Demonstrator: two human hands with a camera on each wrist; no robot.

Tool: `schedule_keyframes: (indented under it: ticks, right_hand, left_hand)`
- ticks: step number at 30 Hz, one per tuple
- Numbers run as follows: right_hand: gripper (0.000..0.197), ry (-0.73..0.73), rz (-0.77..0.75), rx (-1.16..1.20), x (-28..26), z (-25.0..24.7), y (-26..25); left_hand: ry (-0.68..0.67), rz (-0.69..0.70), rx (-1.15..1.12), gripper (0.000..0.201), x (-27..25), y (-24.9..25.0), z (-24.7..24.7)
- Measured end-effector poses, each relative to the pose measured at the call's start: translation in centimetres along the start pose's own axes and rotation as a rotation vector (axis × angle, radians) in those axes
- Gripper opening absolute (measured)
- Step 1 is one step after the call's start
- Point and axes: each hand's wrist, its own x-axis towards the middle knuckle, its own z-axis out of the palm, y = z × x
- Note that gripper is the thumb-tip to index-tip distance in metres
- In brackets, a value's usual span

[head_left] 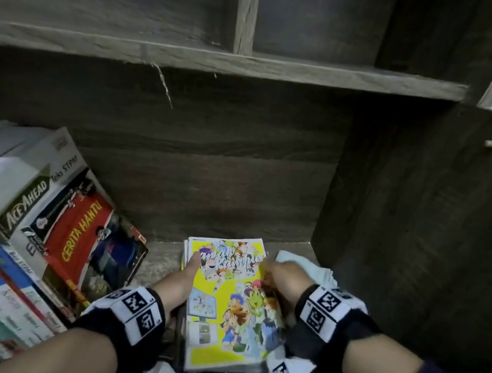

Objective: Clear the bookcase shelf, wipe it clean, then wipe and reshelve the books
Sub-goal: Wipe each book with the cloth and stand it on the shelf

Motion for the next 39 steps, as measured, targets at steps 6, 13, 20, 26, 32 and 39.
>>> schedule_keyframes:
  ticks: [6,13,20,26,32,39]
  right_hand:
    - [0.026,0.293,-0.086,-0.437,-0.1,-4.0,1.6]
    - [0.054,0.152,-0.05,-0.91,1.0,-2.0,5.5]
    - [0.032,0.19,-0.069,-0.91,0.2,-1.9,4.7]
    - [0.031,0.53,-0.225,-0.663,-3.6,-4.9,1.3]
    - [0.043,0.564,-0.447,-0.541,-5.9,-5.7,-0.7]
    - [0.062,0.007,-0.305,-0.965,-3.5,-2.8,1.9]
  left_hand:
    - [-0.034,-0.015,0.139,0.095,-0.4,-0.5,0.4]
    - [-0.01,0.04,0.203,0.068,-0.9,-1.1,-0.9]
    - [-0.038,0.188,0.174,0.061,-3.0,-2.3,-0.2]
    - [0.01,0.179,0.191,0.058,-1.8,-2.6,0.1]
    - [-0.019,0.193,0.203,0.086,0.8,-1.4,1.4]
    - [-0.14,0.53,0.105,0.067,-0.4,-2.7,2.7]
